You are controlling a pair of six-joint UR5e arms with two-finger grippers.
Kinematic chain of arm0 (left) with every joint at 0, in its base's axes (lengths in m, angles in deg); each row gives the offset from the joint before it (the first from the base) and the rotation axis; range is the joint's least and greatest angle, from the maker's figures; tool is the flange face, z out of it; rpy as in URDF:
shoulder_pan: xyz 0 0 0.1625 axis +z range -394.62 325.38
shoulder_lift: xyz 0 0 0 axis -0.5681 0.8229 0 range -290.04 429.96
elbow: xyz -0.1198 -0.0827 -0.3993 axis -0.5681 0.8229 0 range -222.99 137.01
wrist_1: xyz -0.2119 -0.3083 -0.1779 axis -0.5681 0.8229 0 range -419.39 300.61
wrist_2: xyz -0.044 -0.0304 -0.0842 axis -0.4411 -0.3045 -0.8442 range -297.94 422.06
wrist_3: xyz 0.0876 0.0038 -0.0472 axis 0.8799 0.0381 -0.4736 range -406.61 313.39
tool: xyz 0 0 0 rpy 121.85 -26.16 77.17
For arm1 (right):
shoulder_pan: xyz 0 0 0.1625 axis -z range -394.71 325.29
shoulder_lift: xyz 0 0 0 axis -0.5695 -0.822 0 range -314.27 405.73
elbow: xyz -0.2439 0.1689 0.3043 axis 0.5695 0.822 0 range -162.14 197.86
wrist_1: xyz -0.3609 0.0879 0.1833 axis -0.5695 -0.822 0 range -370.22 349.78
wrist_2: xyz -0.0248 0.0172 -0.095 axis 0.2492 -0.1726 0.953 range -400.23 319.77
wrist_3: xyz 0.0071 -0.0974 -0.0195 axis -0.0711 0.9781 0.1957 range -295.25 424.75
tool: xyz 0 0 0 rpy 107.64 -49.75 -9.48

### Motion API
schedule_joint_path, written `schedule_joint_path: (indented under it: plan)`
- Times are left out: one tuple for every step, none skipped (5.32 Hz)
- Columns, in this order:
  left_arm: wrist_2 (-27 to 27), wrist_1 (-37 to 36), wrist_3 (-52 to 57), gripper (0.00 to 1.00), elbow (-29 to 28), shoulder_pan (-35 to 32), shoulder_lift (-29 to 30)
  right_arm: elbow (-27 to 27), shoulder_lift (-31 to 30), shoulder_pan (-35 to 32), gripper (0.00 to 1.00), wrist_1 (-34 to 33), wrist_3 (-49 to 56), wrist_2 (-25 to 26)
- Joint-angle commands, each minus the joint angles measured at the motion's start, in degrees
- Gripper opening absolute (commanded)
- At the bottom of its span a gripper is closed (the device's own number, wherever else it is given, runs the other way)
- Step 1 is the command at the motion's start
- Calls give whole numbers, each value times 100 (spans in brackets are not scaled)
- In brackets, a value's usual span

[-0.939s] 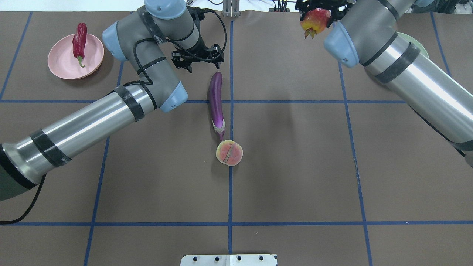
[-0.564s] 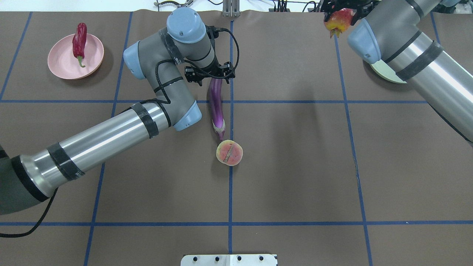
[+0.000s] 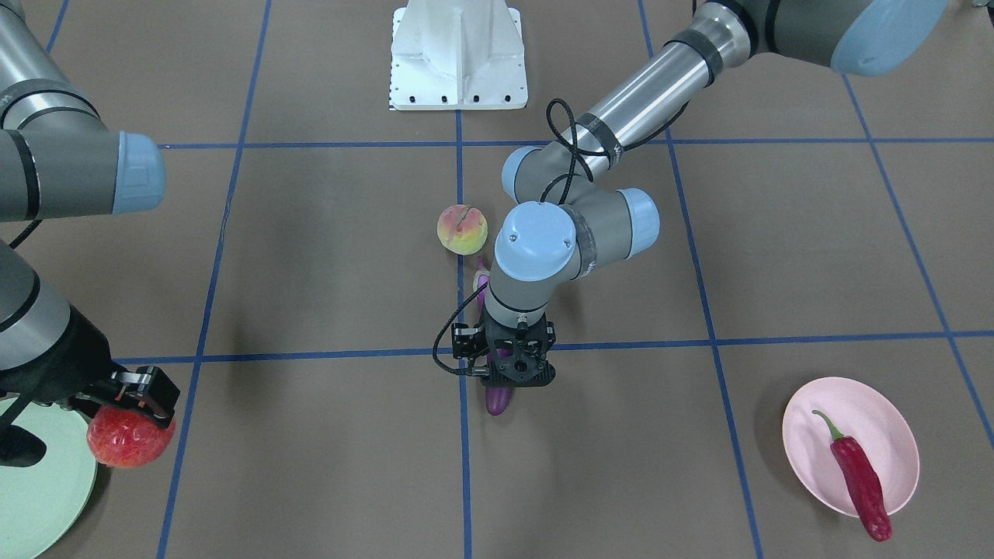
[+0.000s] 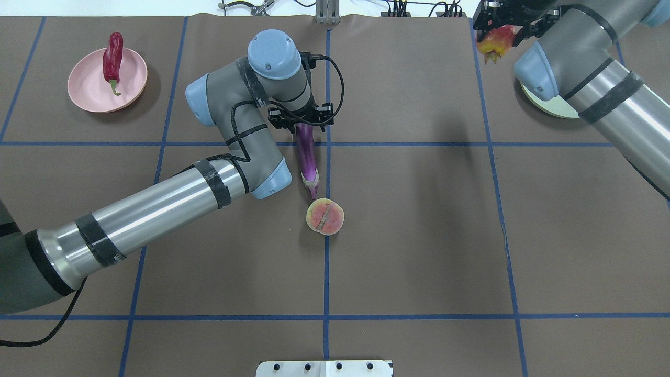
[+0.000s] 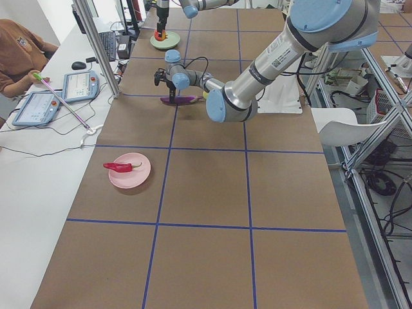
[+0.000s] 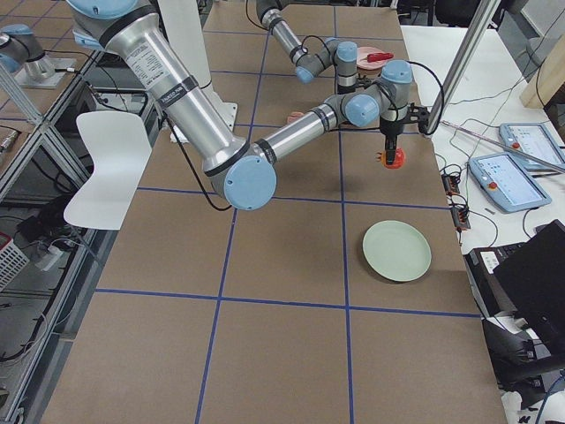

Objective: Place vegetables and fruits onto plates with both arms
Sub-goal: 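Carry the pomegranate toward the green plate while the left gripper grasps the eggplant, then place the pomegranate on the green plate while the left gripper carries the eggplant over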

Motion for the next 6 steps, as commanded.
schedule_joint_path:
  plan:
    - [64, -9, -78, 15, 6, 37, 8, 146, -178, -145, 0, 131, 451, -10]
    - [64, -26, -95, 0, 41, 11, 8, 216, -344, -286, 0, 140, 846, -1]
    - [21, -27, -43, 0, 58, -198, 8, 600, -346, -453, 0, 314, 1285, -1]
    - [-249, -244, 70, 0, 85, -522, 17, 1308, -372, -559, 0, 1038, 1307, 16]
    - [-609, -385, 576, 0, 94, -891, 9, 1820, -381, -603, 0, 1507, 1324, 60]
    - [-917, -778, 1129, 0, 207, -1286, 8, 2112, -416, -543, 0, 1590, 1368, 104]
